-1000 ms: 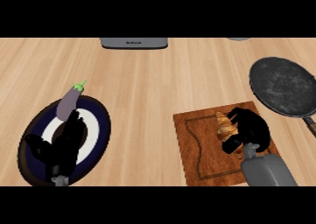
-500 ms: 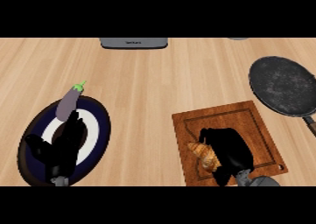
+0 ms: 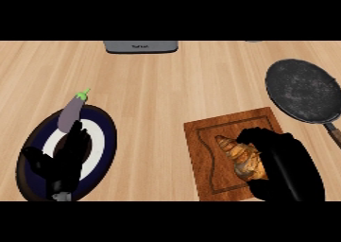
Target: Pick the croissant from the cutting board and place it in the pan
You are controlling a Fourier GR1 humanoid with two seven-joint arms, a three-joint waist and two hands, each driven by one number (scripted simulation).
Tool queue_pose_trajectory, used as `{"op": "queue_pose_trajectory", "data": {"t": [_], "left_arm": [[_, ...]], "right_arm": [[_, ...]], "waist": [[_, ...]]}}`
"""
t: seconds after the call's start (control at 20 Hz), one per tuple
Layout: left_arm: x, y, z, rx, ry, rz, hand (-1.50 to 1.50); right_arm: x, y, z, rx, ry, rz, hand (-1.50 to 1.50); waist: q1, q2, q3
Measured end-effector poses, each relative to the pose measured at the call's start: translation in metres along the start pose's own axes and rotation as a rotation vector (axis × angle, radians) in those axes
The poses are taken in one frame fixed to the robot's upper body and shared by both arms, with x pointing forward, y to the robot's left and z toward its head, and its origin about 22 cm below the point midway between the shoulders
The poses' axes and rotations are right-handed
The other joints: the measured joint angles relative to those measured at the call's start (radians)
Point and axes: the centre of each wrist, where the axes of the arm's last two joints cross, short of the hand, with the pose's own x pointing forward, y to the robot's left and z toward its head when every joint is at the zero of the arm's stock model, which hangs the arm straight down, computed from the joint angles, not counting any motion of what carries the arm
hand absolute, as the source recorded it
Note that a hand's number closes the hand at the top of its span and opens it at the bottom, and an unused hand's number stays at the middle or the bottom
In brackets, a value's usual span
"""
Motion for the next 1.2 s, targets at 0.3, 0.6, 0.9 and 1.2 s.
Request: {"op": "queue_pose_trajectory", "data": {"t": [0.3,0.6,0.9,1.2], "left_arm": [[0.001,-0.004,-0.004,-0.018,0.001,-0.010,0.00],[0.004,-0.013,-0.001,-0.023,0.007,-0.013,0.00],[0.001,-0.014,-0.001,-0.030,-0.002,-0.007,0.00],[0.002,-0.010,-0.003,-0.040,-0.003,-0.007,0.00]], "right_arm": [[-0.007,-0.041,-0.004,-0.091,0.090,-0.054,1.50],[-0.045,-0.056,-0.035,-0.138,0.165,-0.140,1.50],[-0.088,-0.046,-0.077,-0.185,0.212,-0.140,1.50],[-0.143,-0.037,-0.117,-0.230,0.254,-0.094,1.50]], "waist": [[0.013,0.003,0.001],[0.022,0.007,-0.001],[0.029,0.008,0.000],[0.039,0.013,0.001]]}}
